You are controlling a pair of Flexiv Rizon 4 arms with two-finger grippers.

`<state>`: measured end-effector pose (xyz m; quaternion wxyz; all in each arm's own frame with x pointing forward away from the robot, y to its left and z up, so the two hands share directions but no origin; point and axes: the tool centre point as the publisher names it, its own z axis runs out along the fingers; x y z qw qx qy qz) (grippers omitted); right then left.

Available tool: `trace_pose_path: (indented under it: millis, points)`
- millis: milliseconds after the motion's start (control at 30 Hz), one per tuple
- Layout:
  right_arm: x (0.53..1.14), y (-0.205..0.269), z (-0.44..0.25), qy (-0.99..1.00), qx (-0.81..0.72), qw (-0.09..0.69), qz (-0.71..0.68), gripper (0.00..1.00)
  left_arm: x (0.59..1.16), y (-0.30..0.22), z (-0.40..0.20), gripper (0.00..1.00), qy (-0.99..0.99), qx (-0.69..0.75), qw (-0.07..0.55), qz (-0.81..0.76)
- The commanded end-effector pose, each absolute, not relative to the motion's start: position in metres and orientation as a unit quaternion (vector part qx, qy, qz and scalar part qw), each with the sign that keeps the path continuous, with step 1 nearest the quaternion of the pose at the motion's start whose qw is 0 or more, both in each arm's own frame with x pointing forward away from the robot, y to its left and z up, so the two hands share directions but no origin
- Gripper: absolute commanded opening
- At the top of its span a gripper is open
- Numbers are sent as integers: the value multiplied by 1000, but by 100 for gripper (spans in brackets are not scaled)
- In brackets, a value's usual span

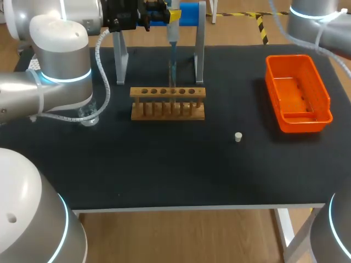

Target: Invert the test tube, pick up the pipette, mount the tip to pipette, aspirate from beaker and dispense into the tube, eject the tip, return the pipette, and cap with the stopper.

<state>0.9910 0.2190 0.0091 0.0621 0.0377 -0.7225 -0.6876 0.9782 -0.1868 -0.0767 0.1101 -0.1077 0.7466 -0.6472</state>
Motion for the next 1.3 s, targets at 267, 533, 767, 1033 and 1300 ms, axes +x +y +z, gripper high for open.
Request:
trace_pose_path:
  millis: [267, 533, 767, 1033, 1300]
  points:
    - [996, 242, 5, -719, 59, 93, -686, 0, 978, -187, -78, 0, 745, -107, 111, -649]
    - [995, 250, 3, -718, 63, 103, -686, 0, 978, -187, -78, 0, 745, -107, 111, -649]
    - [993, 252, 1, -718, 64, 106, -685, 0, 978, -187, -78, 0, 745, -107, 111, -649]
    - [989, 252, -6, -718, 62, 112, -684, 0, 978, -187, -78, 0, 745, -107, 111, -649]
    - [985, 251, -13, -717, 60, 117, -685, 0, 978, -187, -78, 0, 745, -107, 111, -649]
